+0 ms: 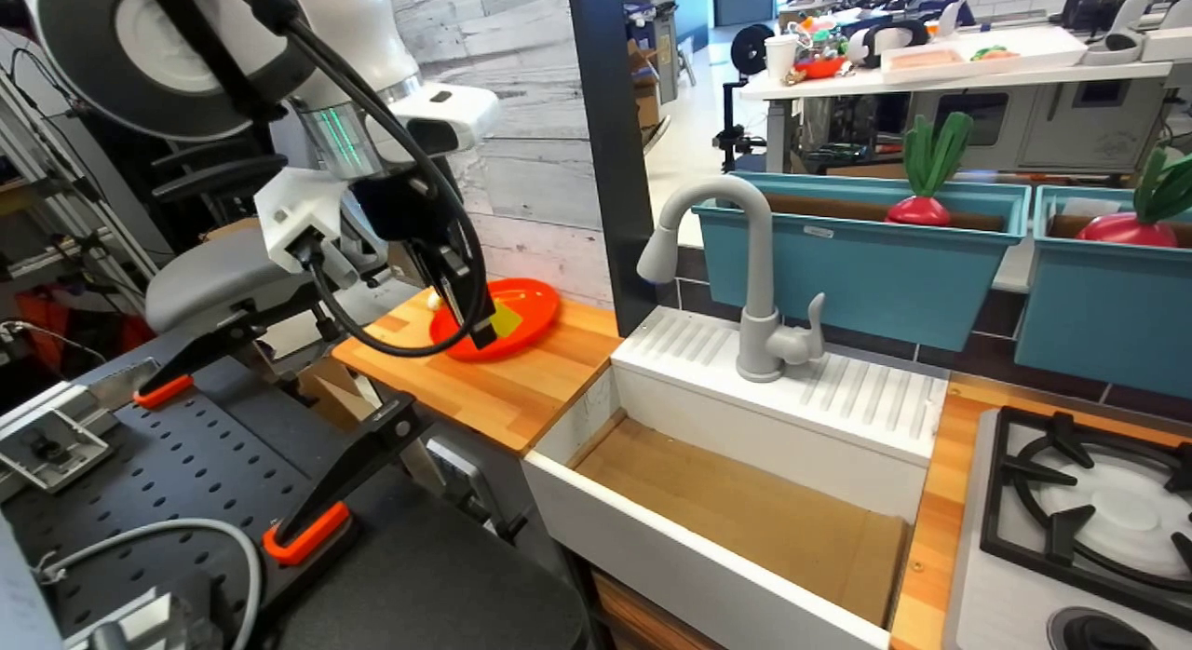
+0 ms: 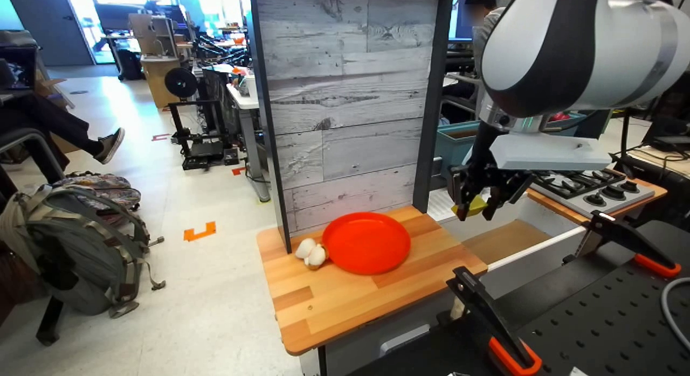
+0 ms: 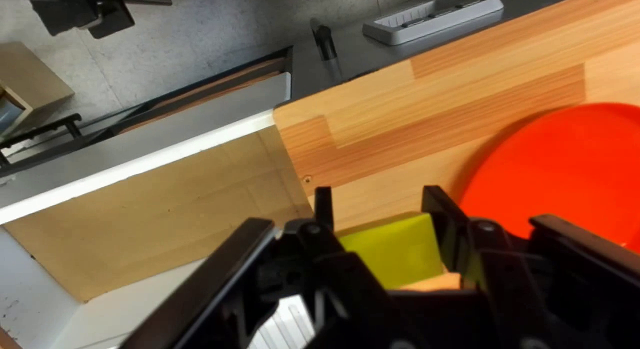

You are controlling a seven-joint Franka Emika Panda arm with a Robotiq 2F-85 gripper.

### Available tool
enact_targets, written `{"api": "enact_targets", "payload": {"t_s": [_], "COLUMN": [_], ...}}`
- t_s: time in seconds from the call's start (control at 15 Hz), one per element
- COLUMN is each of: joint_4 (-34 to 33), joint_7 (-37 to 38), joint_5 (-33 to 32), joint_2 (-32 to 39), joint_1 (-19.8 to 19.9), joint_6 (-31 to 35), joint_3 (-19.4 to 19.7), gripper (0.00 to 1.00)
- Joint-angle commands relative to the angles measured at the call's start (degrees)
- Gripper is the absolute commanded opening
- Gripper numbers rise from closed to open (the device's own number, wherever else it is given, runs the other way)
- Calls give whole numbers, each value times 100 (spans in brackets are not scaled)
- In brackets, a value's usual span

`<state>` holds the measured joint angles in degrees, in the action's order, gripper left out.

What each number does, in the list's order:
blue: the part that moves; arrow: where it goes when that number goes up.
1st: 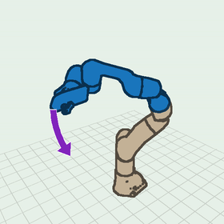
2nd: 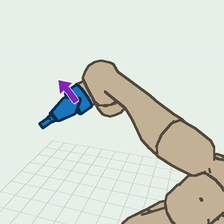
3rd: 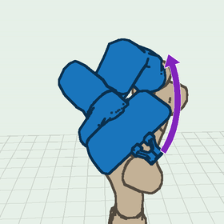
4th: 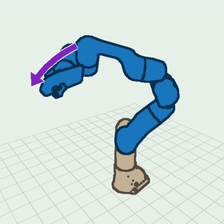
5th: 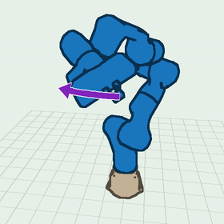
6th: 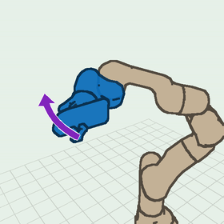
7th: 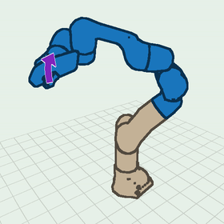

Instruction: Move the yellow block to the right.

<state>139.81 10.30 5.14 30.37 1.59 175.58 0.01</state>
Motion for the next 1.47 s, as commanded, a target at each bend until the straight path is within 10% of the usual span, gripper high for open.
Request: {"api": "enact_targets", "payload": {"t_s": [0.0,0.93,1.07,1.4], "joint_4": [-478,-2537,-2664,-2519], "joint_7": [-338,-366,-389,-376], "joint_5": [209,248,269,334], "joint_2": [548,2309,2353,2206], "joint_1": [609,607,631,568], "joint_6": [13,-878,-1020,-933], "joint_3": [-438,-563,-589,-572], "gripper": [23,23,73,99]}}
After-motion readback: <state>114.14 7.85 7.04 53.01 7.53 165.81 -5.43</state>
